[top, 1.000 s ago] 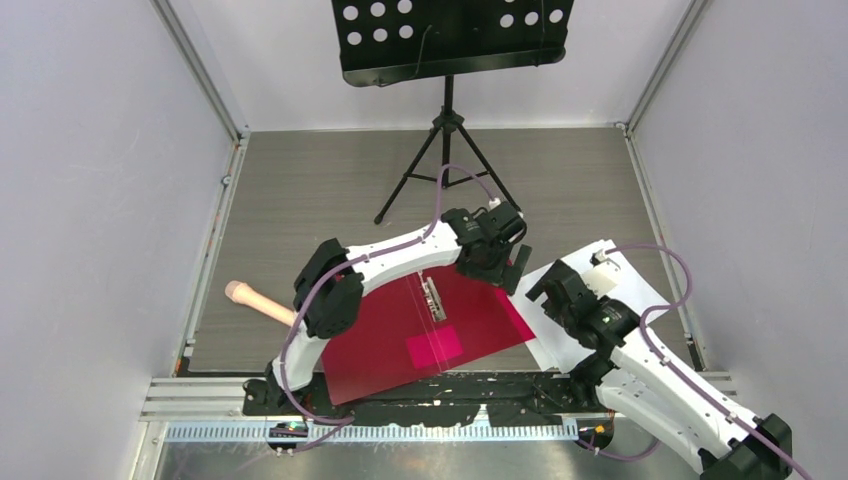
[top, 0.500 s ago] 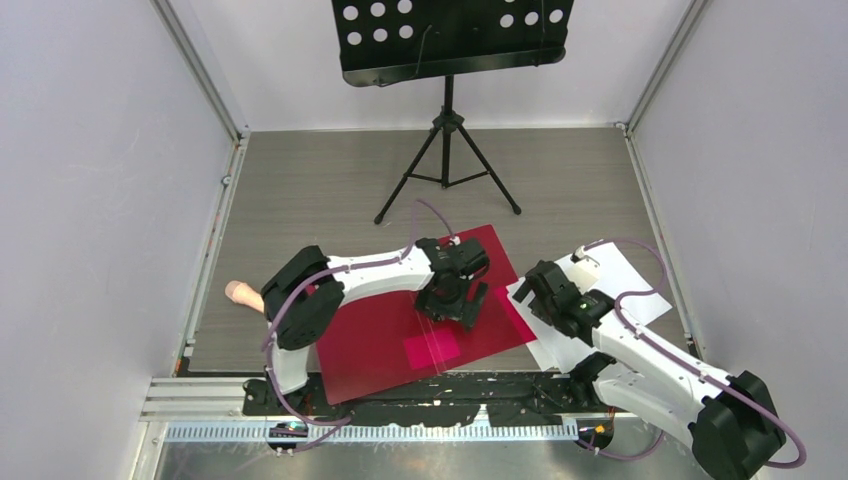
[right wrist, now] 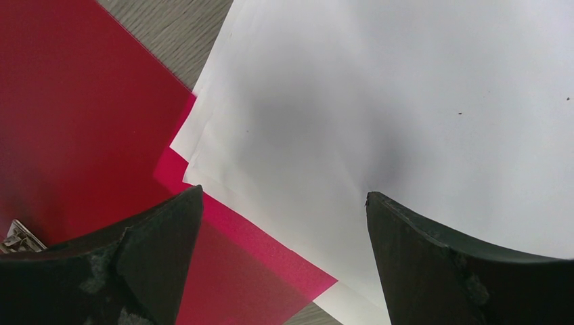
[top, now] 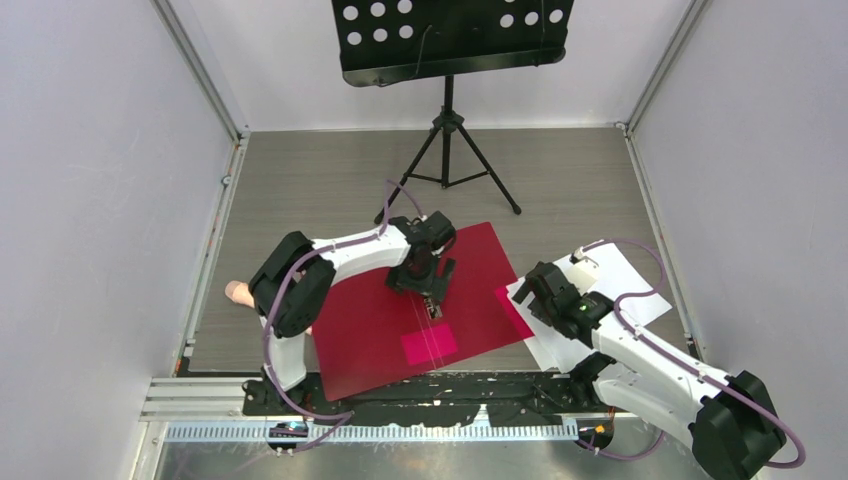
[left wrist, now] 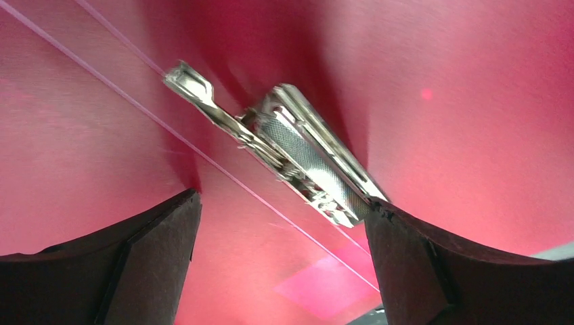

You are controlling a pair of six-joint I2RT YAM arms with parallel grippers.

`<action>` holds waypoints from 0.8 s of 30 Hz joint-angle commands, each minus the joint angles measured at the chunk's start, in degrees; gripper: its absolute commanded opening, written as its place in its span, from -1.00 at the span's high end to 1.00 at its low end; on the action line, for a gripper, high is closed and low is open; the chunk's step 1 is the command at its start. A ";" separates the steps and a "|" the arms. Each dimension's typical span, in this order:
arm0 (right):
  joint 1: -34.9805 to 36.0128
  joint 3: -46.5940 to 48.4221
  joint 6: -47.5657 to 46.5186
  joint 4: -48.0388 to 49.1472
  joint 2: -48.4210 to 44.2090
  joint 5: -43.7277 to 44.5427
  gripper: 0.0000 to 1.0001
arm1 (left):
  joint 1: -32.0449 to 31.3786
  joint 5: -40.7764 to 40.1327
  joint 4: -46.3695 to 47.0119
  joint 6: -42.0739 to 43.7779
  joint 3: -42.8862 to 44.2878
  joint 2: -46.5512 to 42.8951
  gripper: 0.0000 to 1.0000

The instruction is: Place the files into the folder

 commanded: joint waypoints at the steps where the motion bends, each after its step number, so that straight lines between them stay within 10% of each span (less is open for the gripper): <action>1: -0.01 -0.01 -0.81 1.23 -1.12 1.11 -0.91 | 4.41 -3.91 -0.92 3.25 -1.56 -0.97 -0.83; 24: -4.75 3.19 -0.80 -11.90 -6.17 9.13 -0.91 | 5.14 -15.22 -14.44 10.54 13.17 -4.93 -0.83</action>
